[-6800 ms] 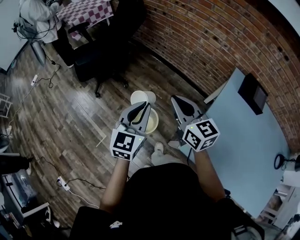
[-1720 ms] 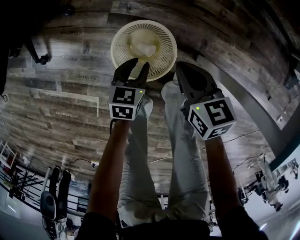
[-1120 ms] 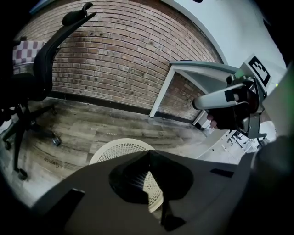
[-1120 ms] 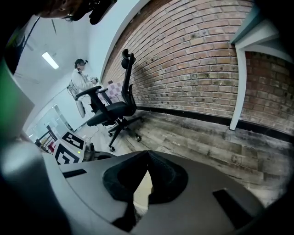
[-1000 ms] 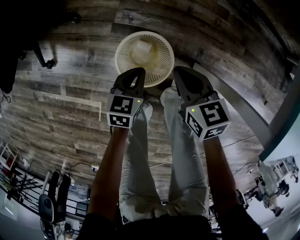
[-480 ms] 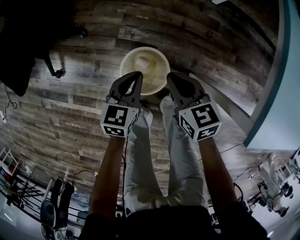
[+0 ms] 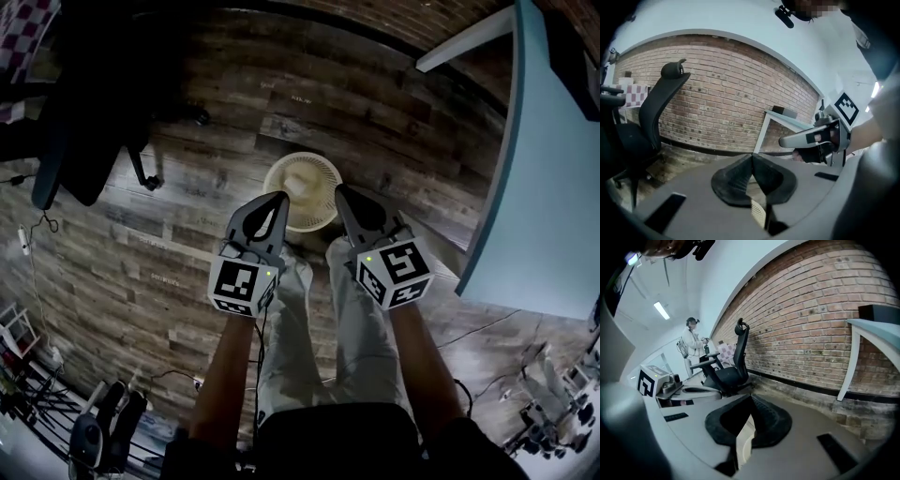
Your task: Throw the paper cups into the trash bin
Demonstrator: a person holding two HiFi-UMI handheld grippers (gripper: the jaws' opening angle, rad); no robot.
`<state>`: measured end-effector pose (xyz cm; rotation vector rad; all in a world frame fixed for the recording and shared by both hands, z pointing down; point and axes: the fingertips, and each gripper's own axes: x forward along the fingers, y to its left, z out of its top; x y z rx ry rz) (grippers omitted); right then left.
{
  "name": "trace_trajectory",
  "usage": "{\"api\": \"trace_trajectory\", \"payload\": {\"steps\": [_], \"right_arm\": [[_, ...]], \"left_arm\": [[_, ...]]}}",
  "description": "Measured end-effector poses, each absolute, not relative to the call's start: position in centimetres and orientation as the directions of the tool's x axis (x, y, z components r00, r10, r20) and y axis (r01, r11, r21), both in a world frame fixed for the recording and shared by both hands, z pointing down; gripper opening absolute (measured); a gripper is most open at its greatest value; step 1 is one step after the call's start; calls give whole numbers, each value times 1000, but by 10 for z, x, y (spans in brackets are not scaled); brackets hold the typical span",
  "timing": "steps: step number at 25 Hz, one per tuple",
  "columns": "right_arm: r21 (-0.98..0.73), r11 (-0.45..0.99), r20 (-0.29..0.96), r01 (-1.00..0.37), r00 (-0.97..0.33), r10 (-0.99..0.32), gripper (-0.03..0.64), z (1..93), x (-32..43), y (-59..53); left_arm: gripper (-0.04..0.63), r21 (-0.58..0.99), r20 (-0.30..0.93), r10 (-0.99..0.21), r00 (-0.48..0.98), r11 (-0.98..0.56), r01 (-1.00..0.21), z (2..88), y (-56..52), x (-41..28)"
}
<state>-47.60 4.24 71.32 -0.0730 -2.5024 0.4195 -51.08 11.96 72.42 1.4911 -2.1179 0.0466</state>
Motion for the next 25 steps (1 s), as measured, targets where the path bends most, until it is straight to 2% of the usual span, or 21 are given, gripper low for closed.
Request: {"api": "trace_trajectory", "payload": {"steps": [17,25], "right_arm": [[-272,961,447,-49,-891,81,5,561,-489,47],[-268,962,297,-52,-954,31,5,488,-495,55]], "left_arm": [[9,287,300,-904,-304,390,-875,573,137,-500],[9,217,221,-919,-327,373,-902,513,155,-512]]}}
